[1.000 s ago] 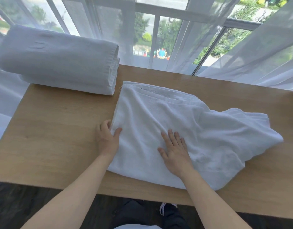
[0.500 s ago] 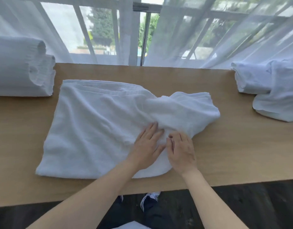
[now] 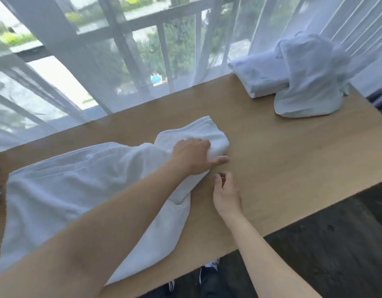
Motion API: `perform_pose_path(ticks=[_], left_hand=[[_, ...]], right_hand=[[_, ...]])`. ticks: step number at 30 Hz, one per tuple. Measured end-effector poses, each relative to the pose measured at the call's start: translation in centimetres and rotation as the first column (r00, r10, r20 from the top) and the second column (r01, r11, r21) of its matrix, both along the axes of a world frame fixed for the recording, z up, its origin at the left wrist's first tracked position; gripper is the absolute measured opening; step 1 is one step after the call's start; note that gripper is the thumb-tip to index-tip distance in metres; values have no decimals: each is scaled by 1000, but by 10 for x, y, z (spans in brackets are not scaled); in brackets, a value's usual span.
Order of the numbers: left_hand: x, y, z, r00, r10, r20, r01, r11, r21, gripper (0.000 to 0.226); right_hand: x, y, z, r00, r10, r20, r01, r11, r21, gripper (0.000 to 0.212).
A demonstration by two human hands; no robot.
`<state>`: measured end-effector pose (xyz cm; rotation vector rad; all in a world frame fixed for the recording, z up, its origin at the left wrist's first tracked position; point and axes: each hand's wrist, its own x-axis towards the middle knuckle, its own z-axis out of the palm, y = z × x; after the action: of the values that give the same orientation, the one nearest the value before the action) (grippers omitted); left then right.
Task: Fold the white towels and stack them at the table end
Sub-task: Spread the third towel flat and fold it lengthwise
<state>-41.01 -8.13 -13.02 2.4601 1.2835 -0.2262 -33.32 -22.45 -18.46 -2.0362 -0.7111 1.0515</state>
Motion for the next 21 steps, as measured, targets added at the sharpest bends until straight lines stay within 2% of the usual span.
perform_pose_path(ticks=[2,4,6,8,10,12,13,15,17,18,21], left_hand=[[29,-7,-10,976,-32,-214,38,999,24,92],[39,-13,-19,934,-31,-357,77,990,115,71],[40,-9,-20,933,-40,-356,124,968,216,42],[34,1,-16,962,-40,-269,100,972,213,25],[20,13,-1,994,-8,-111,20,995,102,15],[1,23,17,991,77,113,-70,995,-68,19],[-9,25,28,955,154,255,-109,977,-183,19],[-25,27,49,800,369,473,-145,884,-444,21],[-36,28,61,633,563,532,-132,755,-642,34],[-41,28,63,577,629,522,-119,697,-708,38],[-50,30,61,508,720,472,-74,583,-809,41]], right_hand=[[7,1,-4,999,-31,-40,31,999,-12,14],[10,1,-6,997,-39,-66,38,999,-18,17],[14,0,-8,996,-41,-78,40,999,-15,19],[15,0,-10,992,-52,-113,51,999,-10,22],[14,0,-10,976,-76,-206,76,997,-9,23],[11,3,-10,947,-106,-303,111,994,-1,21],[8,5,-9,930,-120,-348,133,991,14,20],[3,13,-4,871,-139,-471,183,982,50,23],[-2,20,4,780,-132,-612,222,972,73,37],[-4,23,8,746,-121,-655,233,969,85,45],[-5,30,14,691,-90,-717,241,964,112,52]])
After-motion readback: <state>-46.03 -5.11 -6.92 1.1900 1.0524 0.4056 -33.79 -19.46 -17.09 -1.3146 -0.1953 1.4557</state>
